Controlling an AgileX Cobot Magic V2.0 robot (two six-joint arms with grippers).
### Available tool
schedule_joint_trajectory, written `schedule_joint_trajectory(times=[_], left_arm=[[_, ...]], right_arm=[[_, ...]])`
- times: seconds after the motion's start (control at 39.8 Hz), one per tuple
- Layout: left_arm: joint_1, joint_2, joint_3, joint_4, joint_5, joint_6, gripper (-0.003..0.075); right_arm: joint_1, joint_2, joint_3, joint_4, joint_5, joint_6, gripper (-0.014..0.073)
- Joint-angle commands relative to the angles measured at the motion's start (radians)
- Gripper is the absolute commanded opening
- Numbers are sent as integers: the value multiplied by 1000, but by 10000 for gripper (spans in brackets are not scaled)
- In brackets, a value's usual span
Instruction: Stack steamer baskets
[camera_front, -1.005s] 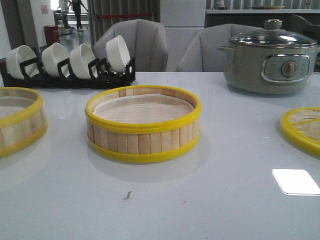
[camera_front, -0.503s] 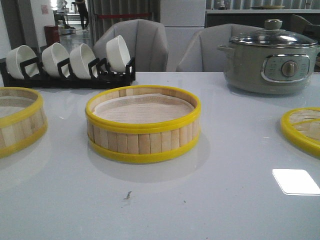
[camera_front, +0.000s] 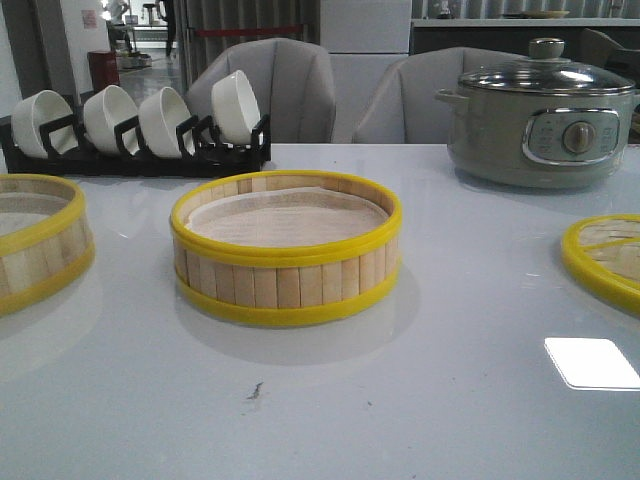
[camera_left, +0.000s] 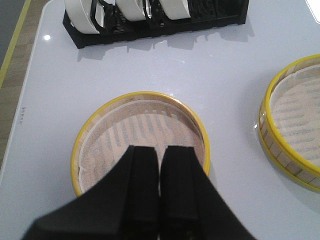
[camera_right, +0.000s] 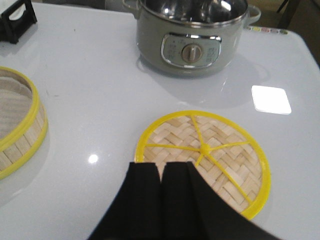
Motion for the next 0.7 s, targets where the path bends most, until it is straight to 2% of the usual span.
schedule_joint_trajectory(times=[0.0,0.18,0.33,0.43,0.53,0.58,0.68], left_arm=[[-8,-16,-35,9,-65,-3,86],[-8,-16,-35,9,-64,-3,86],[-8,-16,-35,-2,-66,-3,86],[-8,-16,-35,-25,-68,-3,86],[-8,-16,-35,-25,-64,-1,86],[-8,-16,-35,-27,-62,-1,86],[-8,-16,-35,-30,-59,-1,88]], right_arm=[[-1,28,-40,23,-96,-8,65],[-1,38,-40,26,-133,-7,65],[-1,50,-44,145,-59,46,78],[-1,85,-44,139,12,45,172],[-1,112,-44,114,24,45,370],[-1,119,-44,114,22,45,435],[-1,119,-44,114,15,45,446]])
